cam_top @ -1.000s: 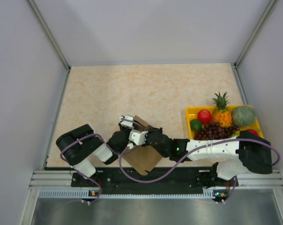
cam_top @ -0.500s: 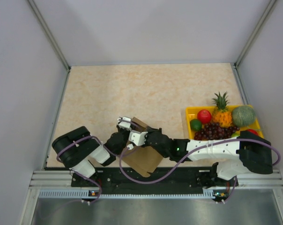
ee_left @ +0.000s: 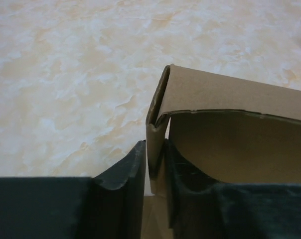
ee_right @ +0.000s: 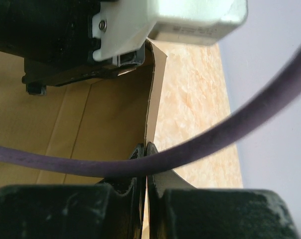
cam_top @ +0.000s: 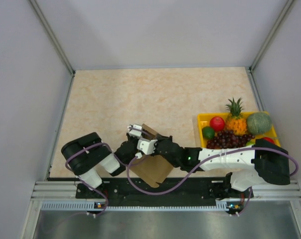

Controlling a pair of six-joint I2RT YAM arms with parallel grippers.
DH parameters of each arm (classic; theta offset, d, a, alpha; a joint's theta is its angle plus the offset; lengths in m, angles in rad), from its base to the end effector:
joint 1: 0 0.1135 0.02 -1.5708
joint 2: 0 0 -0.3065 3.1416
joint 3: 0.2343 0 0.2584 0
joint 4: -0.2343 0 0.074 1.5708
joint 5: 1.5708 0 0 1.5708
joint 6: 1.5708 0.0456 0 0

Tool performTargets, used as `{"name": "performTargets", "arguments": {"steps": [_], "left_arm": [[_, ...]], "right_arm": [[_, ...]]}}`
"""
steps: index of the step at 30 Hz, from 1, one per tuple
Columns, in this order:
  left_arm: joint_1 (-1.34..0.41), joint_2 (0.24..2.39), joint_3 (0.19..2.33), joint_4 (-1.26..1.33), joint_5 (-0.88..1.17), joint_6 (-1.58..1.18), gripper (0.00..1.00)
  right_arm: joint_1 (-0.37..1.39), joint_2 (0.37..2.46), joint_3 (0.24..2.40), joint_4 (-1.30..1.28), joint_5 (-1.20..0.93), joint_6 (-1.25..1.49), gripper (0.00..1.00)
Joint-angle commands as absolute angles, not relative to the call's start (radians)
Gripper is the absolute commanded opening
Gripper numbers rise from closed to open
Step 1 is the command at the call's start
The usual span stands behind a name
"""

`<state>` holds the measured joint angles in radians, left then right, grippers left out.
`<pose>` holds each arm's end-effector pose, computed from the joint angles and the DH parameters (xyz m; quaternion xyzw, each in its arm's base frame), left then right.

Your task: Fold the paper box

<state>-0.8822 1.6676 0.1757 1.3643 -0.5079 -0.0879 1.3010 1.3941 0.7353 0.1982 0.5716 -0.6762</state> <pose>0.1710 -0.1729 0.1582 0.1280 0.7343 -0.1313 0.6536 0.1043 0.2847 0.2589 -0.5993 0.5725 -0.0726 0.5548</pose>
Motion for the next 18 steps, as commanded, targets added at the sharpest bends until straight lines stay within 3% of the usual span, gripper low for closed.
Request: {"name": "performTargets", "arguments": {"steps": [1, 5, 10, 18], "left_arm": [[-0.871, 1.686, 0.161, 1.402, -0.591, -0.100, 0.34], [-0.871, 1.590, 0.124, 1.366, -0.546, -0.139, 0.52], [-0.871, 1.424, 0.141, 1.120, -0.483, -0.242, 0.58], [-0.871, 1.042, 0.156, 0.640, -0.353, -0.409, 0.60]], "right_arm": [[1.319, 1.388, 0.744, 0.115, 0.482, -0.624, 0.00], [1.318, 1.390, 0.741, 0.109, 0.482, -0.620, 0.00], [1.299, 1.382, 0.741, 0.110, 0.456, -0.584, 0.00], [1.267, 1.390, 0.746, 0.109, 0.454, -0.538, 0.00]]}}
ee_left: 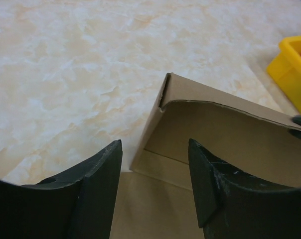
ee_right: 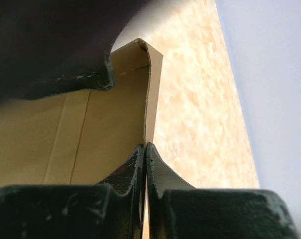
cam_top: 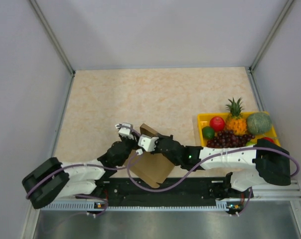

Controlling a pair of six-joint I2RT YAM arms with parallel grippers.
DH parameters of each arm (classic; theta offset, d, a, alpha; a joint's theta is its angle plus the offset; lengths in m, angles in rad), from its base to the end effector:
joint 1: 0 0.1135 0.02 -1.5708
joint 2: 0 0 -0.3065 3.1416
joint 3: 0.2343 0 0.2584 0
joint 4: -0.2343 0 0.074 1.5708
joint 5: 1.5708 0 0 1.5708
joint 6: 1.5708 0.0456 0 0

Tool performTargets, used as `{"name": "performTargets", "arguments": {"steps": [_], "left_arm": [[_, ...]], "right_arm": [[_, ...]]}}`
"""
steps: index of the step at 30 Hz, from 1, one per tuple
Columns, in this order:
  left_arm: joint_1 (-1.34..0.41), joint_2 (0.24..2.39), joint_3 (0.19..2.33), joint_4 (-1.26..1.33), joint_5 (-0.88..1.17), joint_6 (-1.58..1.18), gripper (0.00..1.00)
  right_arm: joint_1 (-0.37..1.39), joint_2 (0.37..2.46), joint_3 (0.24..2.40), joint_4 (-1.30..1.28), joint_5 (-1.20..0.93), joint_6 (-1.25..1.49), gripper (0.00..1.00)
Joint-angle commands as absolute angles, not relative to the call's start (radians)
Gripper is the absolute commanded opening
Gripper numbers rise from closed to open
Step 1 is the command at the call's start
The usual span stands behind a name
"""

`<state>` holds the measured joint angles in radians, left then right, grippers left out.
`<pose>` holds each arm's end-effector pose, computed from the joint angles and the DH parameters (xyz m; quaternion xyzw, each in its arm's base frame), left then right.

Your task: Fold the paper box

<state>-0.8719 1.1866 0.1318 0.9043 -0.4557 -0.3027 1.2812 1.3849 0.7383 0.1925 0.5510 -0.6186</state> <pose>0.1408 -0.1363 0.1914 0.0661 0.7503 -0.2093 0.6236 0.1090 0.2821 0.2617 -0.5800 0.5920 -0.0523 0.5571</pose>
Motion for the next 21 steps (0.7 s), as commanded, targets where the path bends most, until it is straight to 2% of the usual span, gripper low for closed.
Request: {"name": "performTargets", "arguments": {"steps": [1, 10, 12, 14, 18, 19, 20, 21], "left_arm": [[-0.871, 1.005, 0.143, 0.573, -0.325, -0.440, 0.60], [-0.870, 0.418, 0.041, 0.162, -0.383, -0.632, 0.60], [-0.868, 0.303, 0.061, 0.004, -0.461, -0.670, 0.61], [-0.862, 0.247, 0.124, -0.131, -0.529, -0.747, 0.67], [-0.795, 0.329, 0.266, -0.167, -0.455, -0.710, 0.74], [-0.767, 0.409, 0.291, -0.167, -0.421, -0.697, 0.76], [-0.688, 0.451, 0.322, -0.179, -0.381, -0.695, 0.78], [-0.631, 0.490, 0.368, -0.183, -0.232, -0.696, 0.78]], "right_arm": [[1.267, 1.388, 0.742, 0.115, 0.457, -0.537, 0.00], [1.266, 1.394, 0.750, 0.101, 0.469, -0.548, 0.00], [1.266, 1.391, 0.752, 0.092, 0.477, -0.560, 0.00], [1.266, 1.390, 0.752, 0.091, 0.479, -0.564, 0.00], [1.272, 1.396, 0.756, 0.086, 0.485, -0.575, 0.00], [1.273, 1.397, 0.756, 0.087, 0.488, -0.581, 0.00], [1.279, 1.404, 0.758, 0.089, 0.494, -0.586, 0.00], [1.284, 1.413, 0.761, 0.087, 0.503, -0.592, 0.00]]}}
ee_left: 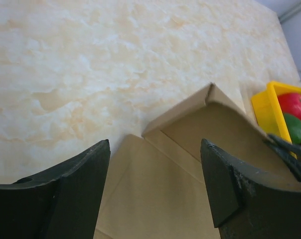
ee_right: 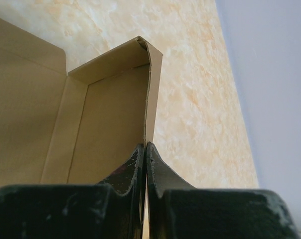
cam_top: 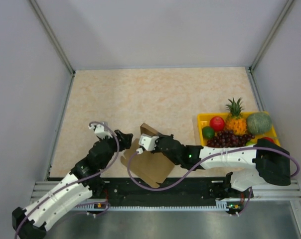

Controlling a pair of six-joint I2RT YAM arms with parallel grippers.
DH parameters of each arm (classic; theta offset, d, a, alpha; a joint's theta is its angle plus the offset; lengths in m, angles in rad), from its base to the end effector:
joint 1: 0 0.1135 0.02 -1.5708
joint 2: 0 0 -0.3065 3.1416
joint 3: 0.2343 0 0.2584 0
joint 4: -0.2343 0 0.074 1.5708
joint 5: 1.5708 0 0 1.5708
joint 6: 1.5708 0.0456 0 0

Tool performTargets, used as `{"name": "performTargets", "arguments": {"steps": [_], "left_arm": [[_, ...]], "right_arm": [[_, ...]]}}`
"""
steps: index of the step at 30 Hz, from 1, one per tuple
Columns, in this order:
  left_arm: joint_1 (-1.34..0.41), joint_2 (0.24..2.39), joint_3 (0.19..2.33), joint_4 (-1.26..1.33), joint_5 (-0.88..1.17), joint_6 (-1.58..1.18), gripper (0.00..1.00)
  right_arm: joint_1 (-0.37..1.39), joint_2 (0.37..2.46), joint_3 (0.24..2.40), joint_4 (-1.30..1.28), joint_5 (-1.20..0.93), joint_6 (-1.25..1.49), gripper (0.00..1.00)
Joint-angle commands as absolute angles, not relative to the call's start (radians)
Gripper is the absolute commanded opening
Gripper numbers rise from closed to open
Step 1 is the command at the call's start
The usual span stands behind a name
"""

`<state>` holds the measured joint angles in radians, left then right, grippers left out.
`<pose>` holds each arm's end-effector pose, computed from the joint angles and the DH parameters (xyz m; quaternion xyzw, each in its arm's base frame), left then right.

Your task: Fold the paper box

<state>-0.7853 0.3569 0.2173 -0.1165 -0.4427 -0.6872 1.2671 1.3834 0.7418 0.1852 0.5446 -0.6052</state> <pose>0.0856 -0.0580 0.2158 -0.0961 0.7779 -0.2715 0.5584 0.1127 0.2807 0.2625 -0.5740 0.5992 -0.0504 0.5559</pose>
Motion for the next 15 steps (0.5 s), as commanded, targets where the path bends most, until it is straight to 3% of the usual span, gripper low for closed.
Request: {"name": "performTargets", "arguments": {"steps": [1, 5, 7, 15], "left_arm": [[-0.568, 0.564, 0.385, -0.161, -0.142, -0.695, 0.78], [-0.271, 0.722, 0.423, 0.032, 0.318, -0.704, 0.77], [-0.242, 0.817, 0.459, 0.113, 0.464, -0.695, 0.76], [-0.245, 0.994, 0.548, 0.213, 0.704, -0.661, 0.77]], "right_arm": [[1.288, 1.420, 0.762, 0.090, 0.514, -0.606, 0.00], [1.310, 1.454, 0.770, 0.095, 0.572, -0.638, 0.00], [1.328, 1.477, 0.779, 0.092, 0.598, -0.661, 0.00], [1.362, 1.528, 0.813, 0.066, 0.643, -0.690, 0.00]]}}
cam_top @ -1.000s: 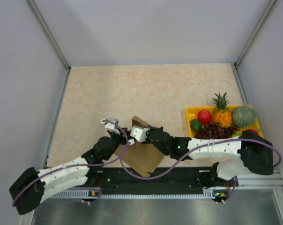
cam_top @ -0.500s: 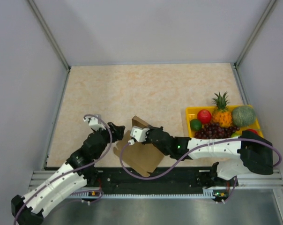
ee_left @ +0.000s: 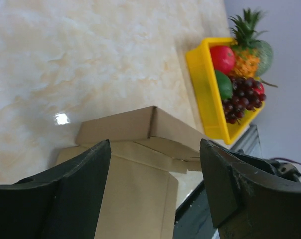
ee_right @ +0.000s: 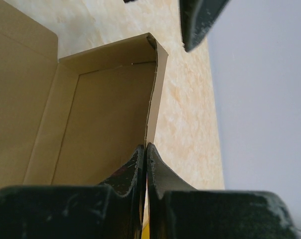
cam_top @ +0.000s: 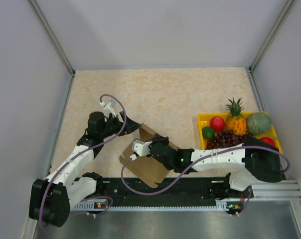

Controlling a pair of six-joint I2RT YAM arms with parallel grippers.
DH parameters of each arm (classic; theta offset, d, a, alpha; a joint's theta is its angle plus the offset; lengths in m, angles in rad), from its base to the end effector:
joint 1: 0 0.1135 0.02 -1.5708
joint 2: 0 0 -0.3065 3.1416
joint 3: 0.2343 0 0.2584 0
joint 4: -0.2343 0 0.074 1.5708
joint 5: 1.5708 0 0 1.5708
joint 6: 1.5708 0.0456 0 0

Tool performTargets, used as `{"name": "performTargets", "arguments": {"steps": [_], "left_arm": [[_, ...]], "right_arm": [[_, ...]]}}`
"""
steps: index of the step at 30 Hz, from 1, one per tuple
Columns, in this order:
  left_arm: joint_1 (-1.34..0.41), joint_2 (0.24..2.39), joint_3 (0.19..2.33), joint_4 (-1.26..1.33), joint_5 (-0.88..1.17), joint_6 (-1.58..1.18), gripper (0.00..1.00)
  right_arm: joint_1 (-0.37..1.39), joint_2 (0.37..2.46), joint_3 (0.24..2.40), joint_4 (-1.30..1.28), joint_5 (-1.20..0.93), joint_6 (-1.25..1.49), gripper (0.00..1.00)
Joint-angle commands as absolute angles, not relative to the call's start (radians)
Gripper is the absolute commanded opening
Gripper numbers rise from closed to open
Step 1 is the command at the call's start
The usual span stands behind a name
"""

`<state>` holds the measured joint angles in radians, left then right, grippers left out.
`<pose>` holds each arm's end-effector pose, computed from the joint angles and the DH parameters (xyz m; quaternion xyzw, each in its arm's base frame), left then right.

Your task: Fold the paper box

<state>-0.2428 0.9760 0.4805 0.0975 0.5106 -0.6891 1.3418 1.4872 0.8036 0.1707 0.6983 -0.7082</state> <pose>0.1915 -0.0704 0.2565 -0.0421 0.8169 -0.4285 0.3838 0.1017 0.3070 0.2532 -0.6038 0.5687 -0.1329 0.5426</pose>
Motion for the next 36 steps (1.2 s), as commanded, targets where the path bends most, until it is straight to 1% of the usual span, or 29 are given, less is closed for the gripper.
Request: {"name": "performTargets", "arguments": {"steps": [1, 3, 6, 7, 9, 16, 19, 22, 27, 29, 32, 34, 36], "left_arm": [[-0.247, 1.005, 0.557, 0.193, 0.704, -0.647, 0.78], [-0.253, 1.018, 0.592, 0.112, 0.669, -0.597, 0.76], [-0.281, 1.034, 0.615, 0.078, 0.651, -0.574, 0.67], [-0.307, 1.037, 0.623, 0.060, 0.632, -0.560, 0.65], [-0.336, 1.054, 0.653, -0.018, 0.550, -0.505, 0.67], [-0.348, 1.069, 0.690, -0.090, 0.448, -0.456, 0.70], [-0.348, 1.072, 0.690, -0.077, 0.463, -0.466, 0.71], [-0.345, 1.109, 0.707, -0.110, 0.501, -0.462, 0.67], [-0.344, 1.149, 0.710, -0.103, 0.546, -0.445, 0.66], [-0.342, 1.164, 0.721, -0.109, 0.563, -0.448, 0.63], [-0.341, 1.163, 0.710, -0.086, 0.566, -0.465, 0.54], [-0.341, 1.161, 0.703, -0.068, 0.569, -0.471, 0.51], [-0.339, 1.157, 0.699, -0.063, 0.555, -0.474, 0.51]], "right_arm": [[1.362, 1.523, 0.819, 0.066, 0.637, -0.684, 0.00], [1.362, 1.523, 0.825, 0.058, 0.632, -0.678, 0.00], [1.362, 1.529, 0.831, 0.058, 0.624, -0.672, 0.00], [1.362, 1.532, 0.833, 0.058, 0.623, -0.672, 0.00], [1.362, 1.536, 0.838, 0.058, 0.620, -0.669, 0.00], [1.353, 1.517, 0.839, 0.048, 0.586, -0.657, 0.00], [1.350, 1.513, 0.835, 0.045, 0.578, -0.655, 0.00], [1.345, 1.511, 0.836, 0.041, 0.575, -0.655, 0.00], [1.338, 1.496, 0.824, 0.040, 0.566, -0.650, 0.00], [1.336, 1.491, 0.822, 0.037, 0.565, -0.649, 0.00], [1.336, 1.493, 0.822, 0.035, 0.563, -0.649, 0.00], [1.336, 1.491, 0.825, 0.035, 0.558, -0.649, 0.00], [1.336, 1.496, 0.830, 0.035, 0.554, -0.647, 0.00]]}}
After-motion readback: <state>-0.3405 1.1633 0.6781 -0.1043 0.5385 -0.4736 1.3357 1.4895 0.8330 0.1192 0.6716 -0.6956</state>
